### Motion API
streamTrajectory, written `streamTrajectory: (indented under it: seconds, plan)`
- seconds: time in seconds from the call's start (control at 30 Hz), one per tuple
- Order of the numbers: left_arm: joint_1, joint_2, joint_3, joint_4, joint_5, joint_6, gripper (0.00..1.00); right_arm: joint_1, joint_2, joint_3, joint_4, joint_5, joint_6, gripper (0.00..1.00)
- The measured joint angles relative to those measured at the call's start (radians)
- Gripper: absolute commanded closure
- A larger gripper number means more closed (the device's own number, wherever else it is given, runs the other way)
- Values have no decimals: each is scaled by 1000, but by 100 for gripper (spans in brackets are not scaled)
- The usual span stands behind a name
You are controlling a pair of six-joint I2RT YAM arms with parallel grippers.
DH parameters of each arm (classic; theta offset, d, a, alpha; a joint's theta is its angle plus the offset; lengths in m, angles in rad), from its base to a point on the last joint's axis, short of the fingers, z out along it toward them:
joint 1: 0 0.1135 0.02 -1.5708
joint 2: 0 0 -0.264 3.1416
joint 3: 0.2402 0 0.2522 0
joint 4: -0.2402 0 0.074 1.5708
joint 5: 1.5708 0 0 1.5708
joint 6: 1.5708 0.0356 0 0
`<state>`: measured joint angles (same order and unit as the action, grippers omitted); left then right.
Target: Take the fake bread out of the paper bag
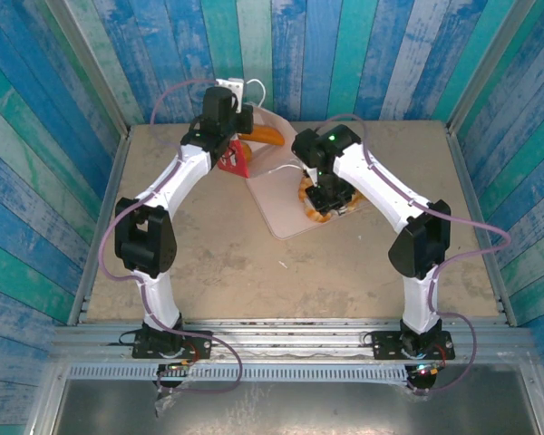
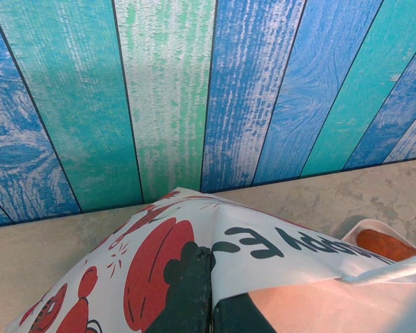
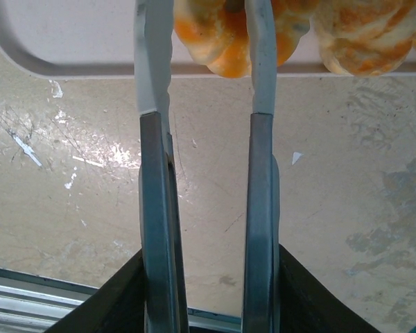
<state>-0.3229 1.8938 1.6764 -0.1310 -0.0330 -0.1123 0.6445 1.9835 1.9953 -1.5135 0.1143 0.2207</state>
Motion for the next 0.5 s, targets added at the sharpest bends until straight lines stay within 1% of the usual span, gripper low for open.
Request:
streamTrajectory:
  seconds: [0.27,0.5]
  plan:
    - [0,0,0,0,0,0,100,-5,0,-32,35,-18,0,66]
    - [0,0,0,0,0,0,100,-16,0,-60,29,13,18,68]
